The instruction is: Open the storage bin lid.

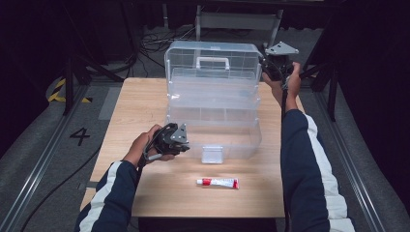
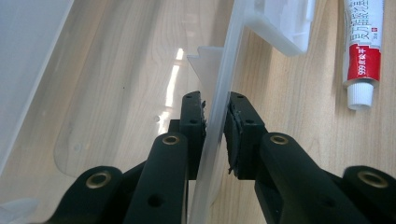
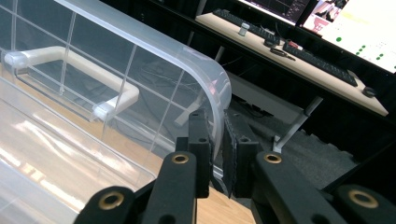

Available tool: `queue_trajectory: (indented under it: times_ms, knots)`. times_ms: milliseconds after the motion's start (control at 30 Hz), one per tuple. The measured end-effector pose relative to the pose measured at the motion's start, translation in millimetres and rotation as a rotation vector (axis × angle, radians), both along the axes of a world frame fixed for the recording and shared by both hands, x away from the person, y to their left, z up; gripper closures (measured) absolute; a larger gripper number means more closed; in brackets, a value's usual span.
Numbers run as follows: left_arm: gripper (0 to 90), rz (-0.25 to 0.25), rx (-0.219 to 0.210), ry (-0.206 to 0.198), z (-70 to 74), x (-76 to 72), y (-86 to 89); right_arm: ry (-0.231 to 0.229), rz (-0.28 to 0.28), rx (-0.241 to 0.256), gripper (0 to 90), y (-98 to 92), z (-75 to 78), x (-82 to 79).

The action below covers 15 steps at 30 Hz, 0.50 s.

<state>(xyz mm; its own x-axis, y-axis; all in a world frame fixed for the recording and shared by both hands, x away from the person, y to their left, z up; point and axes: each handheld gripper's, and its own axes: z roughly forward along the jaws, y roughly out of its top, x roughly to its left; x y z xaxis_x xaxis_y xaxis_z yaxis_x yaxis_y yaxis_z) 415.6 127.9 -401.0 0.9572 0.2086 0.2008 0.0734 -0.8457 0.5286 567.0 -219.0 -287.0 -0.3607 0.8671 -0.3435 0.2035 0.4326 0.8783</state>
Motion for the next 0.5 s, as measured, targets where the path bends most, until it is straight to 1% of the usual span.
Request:
queue_trajectory:
  times_ms: [67, 167, 200, 300, 367, 500]
  knots:
    - [78.6, 0.002, -0.004, 0.004, -0.1, 0.2, 0.1, -0.002, 0.000, -0.006, 82.7, 0.3, -0.5, 1.4]
    - [78.5, 0.005, -0.001, -0.002, -0.1, -0.5, -0.6, -0.008, 0.022, -0.012, 82.6, -2.0, -1.0, 3.7]
    - [78.5, 0.006, -0.001, 0.000, -0.1, -0.5, -0.5, -0.007, 0.025, -0.005, 82.7, -3.1, -1.5, 4.9]
    - [78.6, 0.002, -0.001, 0.001, 0.0, -0.1, 0.0, 0.006, 0.023, 0.008, 82.8, -3.4, -1.8, 8.8]
    - [78.6, 0.002, -0.001, 0.002, 0.0, -0.1, 0.0, 0.008, 0.019, 0.000, 82.8, -2.2, -2.0, 11.8]
    - [78.9, -0.005, 0.006, 0.000, 0.4, -1.3, -0.4, 0.029, 0.018, 0.008, 82.9, -2.2, -1.8, 16.4]
